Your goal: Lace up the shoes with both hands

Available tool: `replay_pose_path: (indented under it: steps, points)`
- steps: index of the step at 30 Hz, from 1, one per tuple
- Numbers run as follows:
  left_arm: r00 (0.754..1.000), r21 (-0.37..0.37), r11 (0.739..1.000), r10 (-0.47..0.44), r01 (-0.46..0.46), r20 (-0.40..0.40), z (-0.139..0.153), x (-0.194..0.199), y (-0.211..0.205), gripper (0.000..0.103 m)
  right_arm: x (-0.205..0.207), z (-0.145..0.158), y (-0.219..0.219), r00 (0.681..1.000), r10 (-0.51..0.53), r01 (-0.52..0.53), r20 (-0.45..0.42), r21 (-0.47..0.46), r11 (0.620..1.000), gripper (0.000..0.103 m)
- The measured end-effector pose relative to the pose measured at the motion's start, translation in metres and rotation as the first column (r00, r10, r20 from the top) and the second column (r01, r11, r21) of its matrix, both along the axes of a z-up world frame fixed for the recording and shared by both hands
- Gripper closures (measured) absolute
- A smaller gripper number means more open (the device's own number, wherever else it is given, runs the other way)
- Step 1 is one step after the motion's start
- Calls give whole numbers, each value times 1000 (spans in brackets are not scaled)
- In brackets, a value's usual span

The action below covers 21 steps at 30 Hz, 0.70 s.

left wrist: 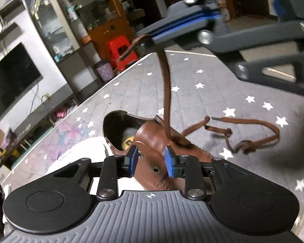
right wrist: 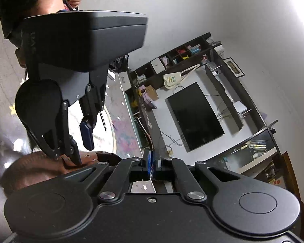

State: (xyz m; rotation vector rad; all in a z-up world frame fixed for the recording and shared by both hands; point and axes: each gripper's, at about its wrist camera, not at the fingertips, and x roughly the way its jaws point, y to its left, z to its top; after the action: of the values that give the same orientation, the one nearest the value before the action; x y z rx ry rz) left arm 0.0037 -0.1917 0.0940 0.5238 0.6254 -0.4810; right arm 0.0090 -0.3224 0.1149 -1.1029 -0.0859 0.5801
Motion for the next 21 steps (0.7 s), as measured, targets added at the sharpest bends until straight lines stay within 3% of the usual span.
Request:
replay_pose_path:
  steps: [9, 12, 21]
  points:
    - [992, -80, 991, 104, -110, -75, 6, 23, 6, 67, 11, -7, 1, 1000, -12, 12, -17, -9, 1000, 102]
    - [990, -112, 989, 86, -98, -108, 8, 25, 12, 73, 14, -9, 1, 1000, -17, 16, -19, -17, 1000, 102]
    - [994, -107, 991, 68, -77, -80, 8, 13, 48, 84, 19, -30, 7, 999, -6, 3, -43, -82, 997, 102]
